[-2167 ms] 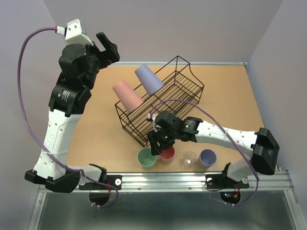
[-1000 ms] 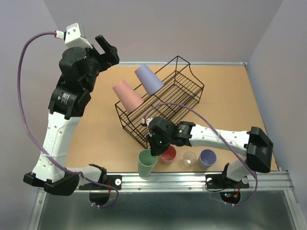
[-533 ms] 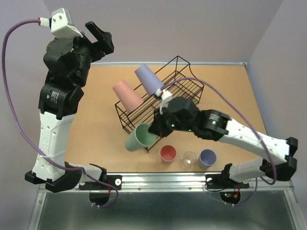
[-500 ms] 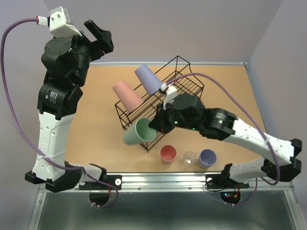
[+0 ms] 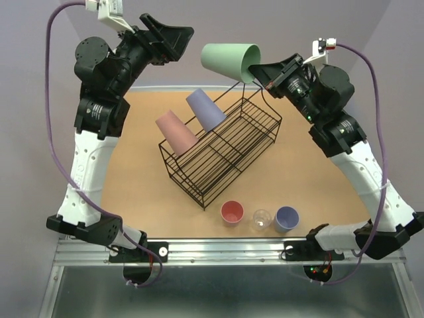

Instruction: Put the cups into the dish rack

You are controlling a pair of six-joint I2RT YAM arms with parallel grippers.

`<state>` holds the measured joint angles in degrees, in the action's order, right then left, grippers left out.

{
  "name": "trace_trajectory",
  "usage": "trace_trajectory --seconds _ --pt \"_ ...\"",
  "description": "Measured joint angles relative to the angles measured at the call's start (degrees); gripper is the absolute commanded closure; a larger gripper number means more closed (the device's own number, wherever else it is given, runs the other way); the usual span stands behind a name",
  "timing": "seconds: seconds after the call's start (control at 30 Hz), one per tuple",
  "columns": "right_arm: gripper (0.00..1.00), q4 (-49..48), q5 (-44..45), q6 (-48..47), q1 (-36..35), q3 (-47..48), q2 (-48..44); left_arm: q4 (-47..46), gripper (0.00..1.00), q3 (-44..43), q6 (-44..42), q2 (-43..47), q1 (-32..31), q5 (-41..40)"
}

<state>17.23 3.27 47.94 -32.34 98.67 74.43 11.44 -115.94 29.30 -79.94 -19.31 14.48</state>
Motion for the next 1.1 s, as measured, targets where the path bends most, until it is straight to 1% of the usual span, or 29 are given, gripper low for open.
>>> trace_trajectory --seconds 0.07,0.17,0.27,0.3,0.37,0.5,0.73,0.9,1.1 --pt "0.99 -6.64 -4.9 5.14 1.36 -3.54 0.22 -4.09 0.01 0.72 2.93 -1.75 0.44 4.81" --pt "1.0 -17.59 -10.78 12.66 3.19 -9.05 0.17 -11.34 0.01 5.16 8.52 -2.49 1.42 11.3" --pt "1.0 -28.22 -14.49 19.98 4.24 -14.69 0.13 -17.35 0.01 9.55 13.97 -2.49 2.6 15.45" --pt "0.99 -31.43 -15.39 22.21 4.31 -16.31 0.15 -20.79 0.01 11.85 16.76 -2.49 3.34 17.49" --pt "1.0 -35.01 -16.37 24.87 4.55 -18.25 0.15 -24.26 0.01 13.77 20.13 -2.49 4.22 19.26" --pt "1.0 -39.58 -17.94 27.96 4.57 -19.02 0.5 -32.15 0.01 15.96 26.95 -2.51 5.44 23.52" --pt "1.0 -48.09 -19.17 32.28 4.57 -19.34 1.42 -44.68 0.01 16.74 35.56 -2.51 5.55 29.2" --pt "1.0 -52.02 -19.17 34.21 4.57 -19.67 2.78 -50.69 0.01 17.75 40.37 -3.45 5.55 32.28" --pt "1.0 -52.52 -19.17 34.64 4.57 -19.78 4.13 -54.86 0.02 18.82 43.8 -4.68 5.55 33.7"
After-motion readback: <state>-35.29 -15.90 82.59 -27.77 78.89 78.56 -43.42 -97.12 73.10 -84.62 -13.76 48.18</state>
